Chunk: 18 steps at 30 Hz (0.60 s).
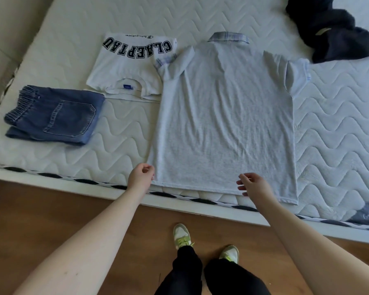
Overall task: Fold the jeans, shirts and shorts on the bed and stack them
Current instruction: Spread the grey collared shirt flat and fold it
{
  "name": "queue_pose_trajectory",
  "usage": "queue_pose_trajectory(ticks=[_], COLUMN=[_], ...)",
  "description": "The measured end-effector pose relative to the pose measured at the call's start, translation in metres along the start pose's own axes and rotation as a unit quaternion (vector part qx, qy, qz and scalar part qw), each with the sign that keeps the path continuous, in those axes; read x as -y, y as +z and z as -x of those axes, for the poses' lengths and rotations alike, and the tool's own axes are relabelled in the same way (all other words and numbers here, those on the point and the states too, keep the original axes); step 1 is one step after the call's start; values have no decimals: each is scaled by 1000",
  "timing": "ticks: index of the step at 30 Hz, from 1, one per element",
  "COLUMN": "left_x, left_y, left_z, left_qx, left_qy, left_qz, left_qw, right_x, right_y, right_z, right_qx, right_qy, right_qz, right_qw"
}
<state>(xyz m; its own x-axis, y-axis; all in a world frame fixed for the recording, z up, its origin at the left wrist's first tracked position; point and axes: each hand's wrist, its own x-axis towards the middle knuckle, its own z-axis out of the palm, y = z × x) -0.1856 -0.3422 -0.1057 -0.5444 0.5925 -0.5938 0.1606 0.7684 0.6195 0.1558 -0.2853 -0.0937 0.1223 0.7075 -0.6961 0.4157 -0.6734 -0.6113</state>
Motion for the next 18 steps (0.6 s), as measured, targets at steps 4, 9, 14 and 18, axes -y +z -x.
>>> queue_pose_trajectory(ticks=[4,9,14,18], left_x=[-26,-55,-89,-137], left_y=[-8,15,35,37], left_z=[-13,-48,-71,-101], left_qx=[22,18,20,-11], left_qy=[49,89,98,121], left_qz=[-70,-111,-124,-122], left_qw=[996,990,987,985], right_x=[32,63,100,135], right_y=[12,23,21,11], right_z=[-9,-53,-88,-108], right_qx=[21,43,69,77], right_qy=[-26,-46,-54,-59], right_qz=[24,39,61,65], right_qw=[999,997,994,993])
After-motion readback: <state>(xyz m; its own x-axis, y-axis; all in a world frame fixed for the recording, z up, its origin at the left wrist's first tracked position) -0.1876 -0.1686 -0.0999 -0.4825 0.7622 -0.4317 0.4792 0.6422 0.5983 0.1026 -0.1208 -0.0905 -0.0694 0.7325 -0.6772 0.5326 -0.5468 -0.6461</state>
